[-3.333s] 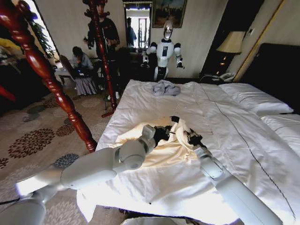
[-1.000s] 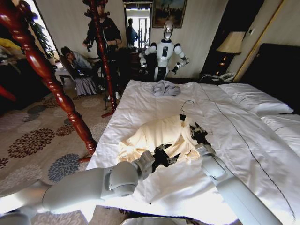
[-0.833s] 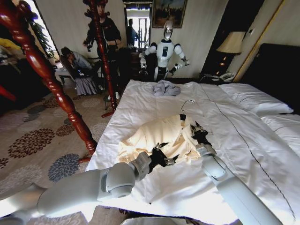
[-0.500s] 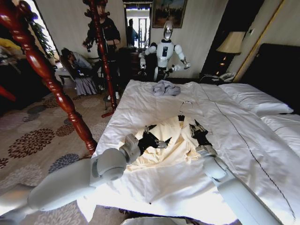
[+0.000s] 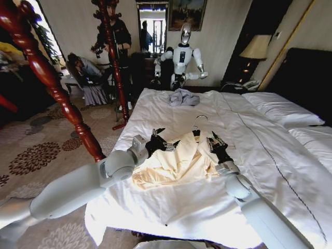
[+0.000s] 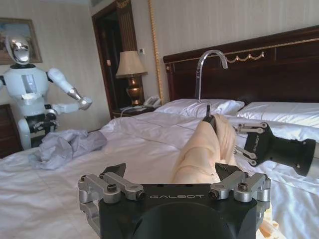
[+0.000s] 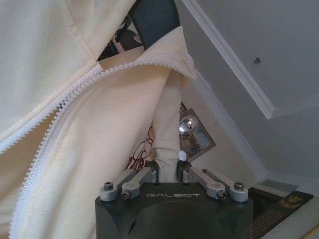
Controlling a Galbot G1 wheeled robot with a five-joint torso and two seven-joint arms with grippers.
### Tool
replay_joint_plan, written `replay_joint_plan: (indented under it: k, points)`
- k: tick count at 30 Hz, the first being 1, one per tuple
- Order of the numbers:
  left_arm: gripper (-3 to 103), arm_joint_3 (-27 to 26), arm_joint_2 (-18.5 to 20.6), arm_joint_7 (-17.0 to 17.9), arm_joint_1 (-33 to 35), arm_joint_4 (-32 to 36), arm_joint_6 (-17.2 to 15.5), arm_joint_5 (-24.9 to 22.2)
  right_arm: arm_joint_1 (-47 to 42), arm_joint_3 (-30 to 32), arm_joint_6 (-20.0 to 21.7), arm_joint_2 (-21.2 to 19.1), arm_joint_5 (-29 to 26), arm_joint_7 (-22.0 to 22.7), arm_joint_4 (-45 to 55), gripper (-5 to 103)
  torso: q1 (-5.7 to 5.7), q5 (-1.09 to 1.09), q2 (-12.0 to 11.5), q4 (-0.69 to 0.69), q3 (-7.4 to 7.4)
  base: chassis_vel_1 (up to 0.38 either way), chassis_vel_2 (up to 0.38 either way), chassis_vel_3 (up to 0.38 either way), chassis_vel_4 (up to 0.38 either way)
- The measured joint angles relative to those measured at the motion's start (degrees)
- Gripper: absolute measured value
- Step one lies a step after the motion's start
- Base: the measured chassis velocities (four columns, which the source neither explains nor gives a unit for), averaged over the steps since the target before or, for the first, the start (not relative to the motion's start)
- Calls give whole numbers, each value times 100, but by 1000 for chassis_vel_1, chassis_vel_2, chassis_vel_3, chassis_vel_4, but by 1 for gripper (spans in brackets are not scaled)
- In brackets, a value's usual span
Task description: Pick up the clothes from the bed and hang them on the clothes hanger.
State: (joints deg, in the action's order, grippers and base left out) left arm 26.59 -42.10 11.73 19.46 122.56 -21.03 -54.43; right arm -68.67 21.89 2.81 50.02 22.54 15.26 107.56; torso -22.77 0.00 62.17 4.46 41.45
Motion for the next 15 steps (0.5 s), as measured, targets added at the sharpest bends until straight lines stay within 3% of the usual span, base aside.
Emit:
replay_joint_plan:
  k: [7, 15]
  points:
    - [98, 182, 12, -627, -162, -96, -12, -90, 54, -6, -175, 0, 172, -39, -40, 18, 0, 0, 0, 0, 0, 0, 0, 0, 0]
    - [93, 332, 6, -884, -323, -299, -2, 108, 59, 38, -325, -14, 286, -48, -57, 18, 0, 0, 0, 0, 0, 0, 0, 0, 0]
